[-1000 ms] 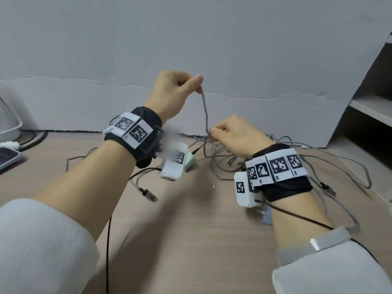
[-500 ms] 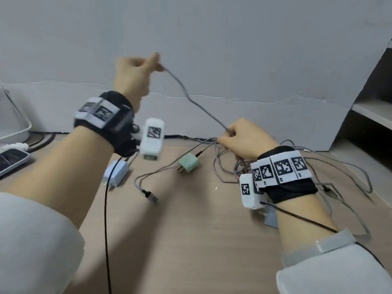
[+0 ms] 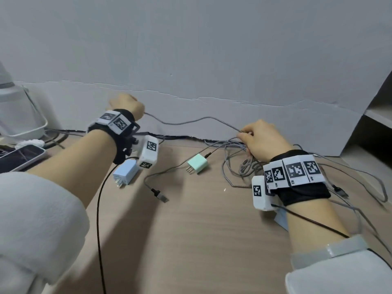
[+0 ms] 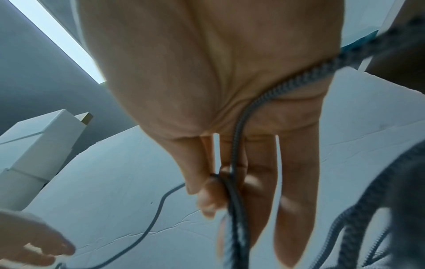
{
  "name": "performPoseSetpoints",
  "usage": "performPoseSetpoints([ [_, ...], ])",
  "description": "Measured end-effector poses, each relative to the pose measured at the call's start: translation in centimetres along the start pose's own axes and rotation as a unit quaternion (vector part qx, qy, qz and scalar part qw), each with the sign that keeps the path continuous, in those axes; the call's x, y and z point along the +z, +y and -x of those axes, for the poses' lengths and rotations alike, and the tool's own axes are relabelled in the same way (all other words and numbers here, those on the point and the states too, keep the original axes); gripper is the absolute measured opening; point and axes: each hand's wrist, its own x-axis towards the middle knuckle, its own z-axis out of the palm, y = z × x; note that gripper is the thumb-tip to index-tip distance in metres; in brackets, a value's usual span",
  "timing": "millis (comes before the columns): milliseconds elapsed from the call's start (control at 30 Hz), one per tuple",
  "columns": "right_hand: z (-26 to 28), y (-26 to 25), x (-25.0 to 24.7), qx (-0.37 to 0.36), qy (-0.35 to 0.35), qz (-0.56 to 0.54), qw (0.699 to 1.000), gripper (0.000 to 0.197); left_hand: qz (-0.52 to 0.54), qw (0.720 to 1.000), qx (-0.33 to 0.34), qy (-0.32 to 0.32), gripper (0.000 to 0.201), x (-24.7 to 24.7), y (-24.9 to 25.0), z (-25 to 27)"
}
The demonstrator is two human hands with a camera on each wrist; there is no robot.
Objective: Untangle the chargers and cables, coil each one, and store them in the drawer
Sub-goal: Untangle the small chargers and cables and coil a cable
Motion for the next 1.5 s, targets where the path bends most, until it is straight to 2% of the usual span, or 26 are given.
performPoseSetpoints([
  [67, 0.2, -0.5, 0.2, -0.006, 0.022, 0.011, 1.0, 0.027, -0.066, 0.996, 0.06, 0.007, 0.044, 0.7, 1.5, 1.7],
  [133, 0.3, -0.8, 0.3, -0.01, 0.041, 0.013, 0.999, 0.026, -0.018, 0.982, 0.188, -0.029, 0.041, 1.6, 3.7, 3.9],
  [233, 0.5, -1.2, 0.3, -0.033, 0.06, 0.018, 0.997, 0.027, 0.028, 0.913, 0.359, -0.192, 0.028, 2.8, 6.8, 8.2],
  [300, 0.7, -1.4, 0.1, -0.048, 0.074, 0.014, 0.996, 0.026, -0.006, 0.87, 0.412, -0.272, 0.03, 3.5, 8.5, 10.8],
  [333, 0.7, -1.4, -0.1, -0.051, 0.084, 0.009, 0.995, 0.024, -0.031, 0.857, 0.427, -0.287, 0.035, 3.9, 9.1, 11.6],
  [433, 0.5, -0.9, -0.6, -0.052, 0.117, -0.024, 0.991, 0.016, -0.082, 0.845, 0.467, -0.247, 0.041, 4.8, 9.8, 12.4],
  [500, 0.6, -0.5, -0.9, -0.045, 0.108, -0.04, 0.992, 0.018, -0.041, 0.849, 0.483, -0.209, 0.034, 4.7, 9.6, 11.9],
  [600, 0.7, -0.3, -1.4, -0.04, 0.083, -0.041, 0.995, 0.014, 0.124, 0.862, 0.458, -0.181, 0.031, 3.4, 9.1, 11.0],
  [700, 0.8, -0.7, -1.6, -0.059, 0.067, -0.034, 0.995, 0.01, 0.228, 0.863, 0.421, -0.159, 0.031, 2.2, 8.7, 10.6],
  [833, 0.8, -1.1, -1.2, -0.047, 0.032, 0.004, 0.998, 0.011, 0.268, 0.855, 0.416, -0.158, 0.031, 1.8, 8.9, 11.4],
  [900, 0.8, -0.8, -0.8, -0.021, 0.042, 0.036, 0.998, 0.015, 0.29, 0.854, 0.41, -0.138, 0.032, 1.4, 9.2, 11.6],
  [1033, 0.9, 0.5, -1.1, 0.022, 0.042, 0.024, 0.999, 0.021, 0.457, 0.846, 0.268, -0.054, 0.037, -0.7, 9.5, 8.8],
  [1100, 0.9, 0.7, -1.4, 0.018, 0.032, -0.001, 0.999, 0.031, 0.443, 0.864, 0.238, -0.035, 0.037, -1.2, 9.0, 7.1],
  [1167, 0.9, 0.4, -1.5, 0.008, 0.028, -0.011, 1.0, 0.035, 0.392, 0.888, 0.236, -0.043, 0.037, -0.7, 7.9, 6.0],
  [1233, 0.8, 0.3, -1.5, 0.006, 0.025, -0.013, 1.0, 0.034, 0.344, 0.914, 0.212, -0.04, 0.036, 0.0, 6.5, 5.1],
  [1300, 0.8, 0.6, -1.5, 0.012, 0.03, -0.01, 0.999, 0.033, 0.315, 0.937, 0.153, -0.005, 0.035, 0.7, 4.6, 3.9],
  [1400, 0.9, 0.9, -1.7, 0.022, 0.022, 0.006, 0.999, 0.031, 0.26, 0.961, 0.084, 0.047, 0.035, 1.5, 1.5, 2.2],
  [1500, 1.0, 0.8, -1.7, 0.026, -0.002, 0.02, 0.999, 0.028, 0.199, 0.978, 0.051, 0.048, 0.031, 2.7, -0.5, 1.3],
])
